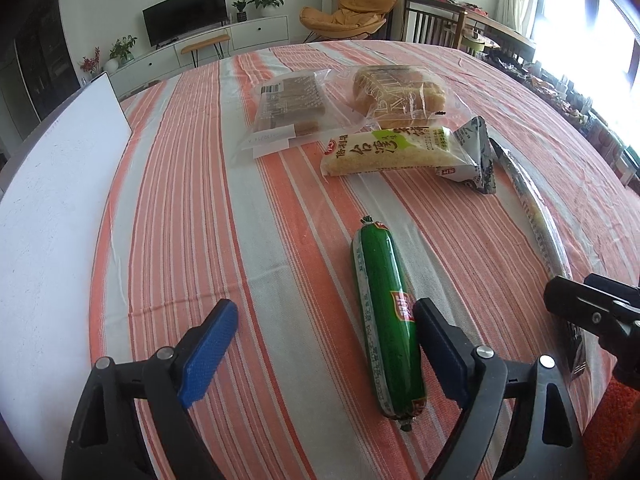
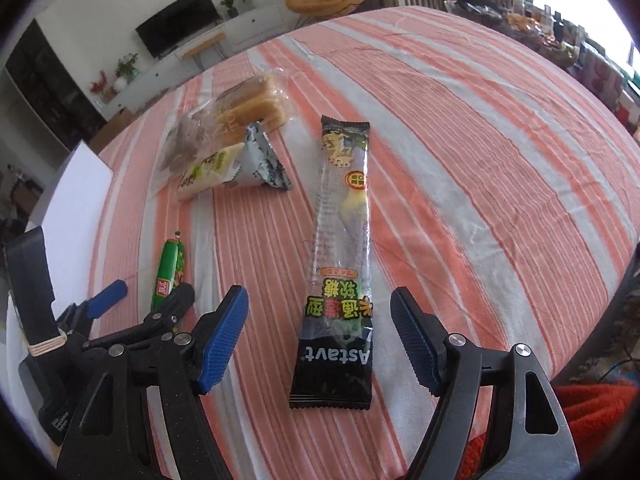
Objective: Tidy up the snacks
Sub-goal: 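Close the left tool on the green sausage while the right tool reaches the black Astavt packet, then grasp the Astavt packet with the right tool while both carry snacks toward the box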
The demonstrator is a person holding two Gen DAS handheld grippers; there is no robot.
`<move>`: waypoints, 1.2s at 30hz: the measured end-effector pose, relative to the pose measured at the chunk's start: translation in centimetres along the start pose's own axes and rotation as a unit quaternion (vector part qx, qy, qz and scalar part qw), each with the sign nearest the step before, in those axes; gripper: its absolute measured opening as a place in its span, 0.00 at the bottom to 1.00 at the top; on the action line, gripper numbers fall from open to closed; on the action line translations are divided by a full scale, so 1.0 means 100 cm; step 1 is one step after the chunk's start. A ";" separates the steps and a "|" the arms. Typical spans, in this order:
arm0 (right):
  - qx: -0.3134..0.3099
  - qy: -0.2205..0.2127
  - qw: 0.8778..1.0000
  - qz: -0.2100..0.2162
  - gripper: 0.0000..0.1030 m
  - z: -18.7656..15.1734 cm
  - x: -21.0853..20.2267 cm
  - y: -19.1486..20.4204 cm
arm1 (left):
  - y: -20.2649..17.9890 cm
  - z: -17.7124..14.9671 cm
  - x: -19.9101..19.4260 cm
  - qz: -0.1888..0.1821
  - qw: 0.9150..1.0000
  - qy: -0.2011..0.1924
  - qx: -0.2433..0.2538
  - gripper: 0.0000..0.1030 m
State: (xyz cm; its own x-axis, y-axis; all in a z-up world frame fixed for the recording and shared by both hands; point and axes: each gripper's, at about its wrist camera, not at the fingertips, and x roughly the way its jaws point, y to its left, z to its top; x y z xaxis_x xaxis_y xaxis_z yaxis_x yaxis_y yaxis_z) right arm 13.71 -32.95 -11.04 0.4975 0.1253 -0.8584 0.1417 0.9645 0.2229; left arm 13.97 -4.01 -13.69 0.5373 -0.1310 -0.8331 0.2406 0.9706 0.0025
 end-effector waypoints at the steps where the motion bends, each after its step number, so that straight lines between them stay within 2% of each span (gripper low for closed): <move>1: -0.004 0.014 1.000 -0.009 0.75 0.004 0.007 0.003 | -0.006 0.000 -0.003 -0.004 1.000 0.000 0.010 0.61; 2: -0.004 0.026 1.000 -0.018 0.75 0.008 0.014 0.005 | -0.012 -0.001 -0.005 -0.007 1.000 0.000 0.022 0.47; 3: -0.005 0.037 0.999 -0.027 0.76 0.010 0.021 0.006 | -0.019 -0.001 -0.007 -0.006 0.999 0.000 0.037 0.40; 4: -0.011 0.038 0.999 -0.036 0.76 0.012 0.024 0.007 | -0.025 -0.002 -0.008 -0.009 0.999 -0.002 0.050 0.27; 5: -0.022 0.036 0.998 -0.048 0.74 0.014 0.026 0.010 | -0.030 -0.003 -0.009 -0.001 0.998 -0.006 0.061 0.23; 7: -0.038 0.041 0.997 -0.060 0.70 0.016 0.029 0.013 | -0.036 -0.007 -0.011 0.012 0.997 -0.013 0.078 0.22; 9: -0.055 0.038 0.994 -0.083 0.27 0.015 0.028 0.013 | -0.036 -0.010 -0.013 0.011 0.997 -0.016 0.079 0.22; 11: -0.049 0.042 0.996 -0.067 0.24 0.014 0.024 0.006 | -0.031 -0.014 -0.018 -0.009 0.998 -0.012 0.064 0.22; 12: -0.043 0.040 0.996 -0.062 0.18 0.013 0.022 0.001 | -0.027 -0.016 -0.021 -0.022 0.998 -0.011 0.053 0.22; 14: -0.016 0.037 0.999 -0.032 0.14 0.009 0.011 -0.013 | -0.019 -0.021 -0.032 -0.055 0.998 -0.013 0.028 0.22; 17: 0.048 0.036 0.998 0.029 0.10 0.002 -0.005 -0.039 | -0.007 -0.027 -0.054 -0.100 0.995 -0.021 -0.011 0.22; 19: 0.094 0.034 0.992 0.076 0.10 -0.002 -0.017 -0.057 | 0.000 -0.030 -0.069 -0.124 0.991 -0.027 -0.031 0.22; 23: 0.177 0.032 0.971 0.159 0.10 -0.017 -0.037 -0.082 | 0.008 -0.031 -0.100 -0.156 0.985 -0.046 -0.053 0.22; 26: 0.221 0.026 0.955 0.198 0.09 -0.021 -0.048 -0.094 | 0.012 -0.031 -0.120 -0.179 0.980 -0.058 -0.068 0.22; 32: 0.238 0.005 0.937 0.255 0.09 -0.018 -0.082 -0.090 | 0.016 -0.031 -0.156 -0.221 0.969 -0.075 -0.088 0.22; 36: 0.216 -0.012 0.934 0.286 0.09 -0.015 -0.106 -0.072 | 0.020 -0.032 -0.182 -0.242 0.962 -0.093 -0.090 0.22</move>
State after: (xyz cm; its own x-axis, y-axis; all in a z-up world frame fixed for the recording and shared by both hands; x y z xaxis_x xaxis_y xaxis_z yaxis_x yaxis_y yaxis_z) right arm 6.07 -40.88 -4.22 0.6150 0.5815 -0.5326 0.1759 0.5572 0.8115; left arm 2.10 0.94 -0.27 0.5371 -0.5931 -0.5998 0.3642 0.8044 -0.4693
